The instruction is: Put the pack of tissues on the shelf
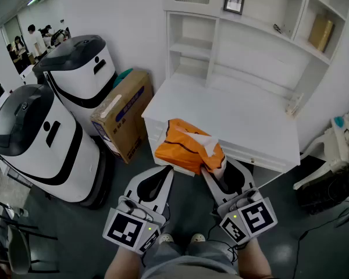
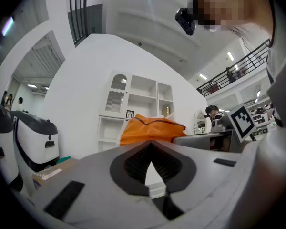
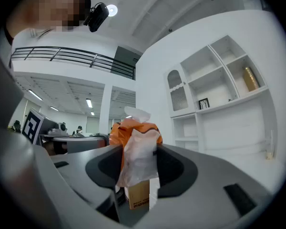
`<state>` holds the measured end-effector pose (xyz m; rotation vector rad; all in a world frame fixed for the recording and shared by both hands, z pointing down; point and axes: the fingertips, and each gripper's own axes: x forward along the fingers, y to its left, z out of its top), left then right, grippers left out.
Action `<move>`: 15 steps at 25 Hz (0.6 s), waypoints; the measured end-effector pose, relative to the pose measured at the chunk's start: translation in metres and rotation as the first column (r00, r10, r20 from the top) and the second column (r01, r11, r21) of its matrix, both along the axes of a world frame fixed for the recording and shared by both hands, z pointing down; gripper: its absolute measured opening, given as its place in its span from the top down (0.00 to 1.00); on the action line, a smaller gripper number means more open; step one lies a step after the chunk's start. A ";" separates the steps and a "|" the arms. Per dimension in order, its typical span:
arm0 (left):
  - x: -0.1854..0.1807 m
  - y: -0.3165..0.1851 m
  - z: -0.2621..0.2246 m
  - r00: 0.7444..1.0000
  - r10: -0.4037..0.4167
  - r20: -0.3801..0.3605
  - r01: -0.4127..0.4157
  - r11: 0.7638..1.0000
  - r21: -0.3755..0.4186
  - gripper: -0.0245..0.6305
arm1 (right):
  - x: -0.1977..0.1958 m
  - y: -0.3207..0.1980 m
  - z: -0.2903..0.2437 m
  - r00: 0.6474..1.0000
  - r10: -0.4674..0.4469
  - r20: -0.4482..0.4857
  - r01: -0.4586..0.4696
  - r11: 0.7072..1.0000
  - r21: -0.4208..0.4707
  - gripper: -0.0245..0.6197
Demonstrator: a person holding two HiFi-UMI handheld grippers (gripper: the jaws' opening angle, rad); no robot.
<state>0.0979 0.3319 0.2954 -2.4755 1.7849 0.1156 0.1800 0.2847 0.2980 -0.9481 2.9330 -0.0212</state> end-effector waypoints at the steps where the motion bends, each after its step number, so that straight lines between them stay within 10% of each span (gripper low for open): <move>1: 0.000 0.000 0.000 1.000 0.001 0.001 -0.001 1.000 -0.001 0.91 | 0.000 0.000 0.000 1.000 0.000 0.001 0.000 1.000 0.000 0.66; 15: -0.006 0.002 -0.009 1.000 0.020 0.002 -0.020 1.000 0.021 0.91 | -0.005 0.005 -0.006 1.000 0.024 0.003 -0.024 1.000 0.015 0.66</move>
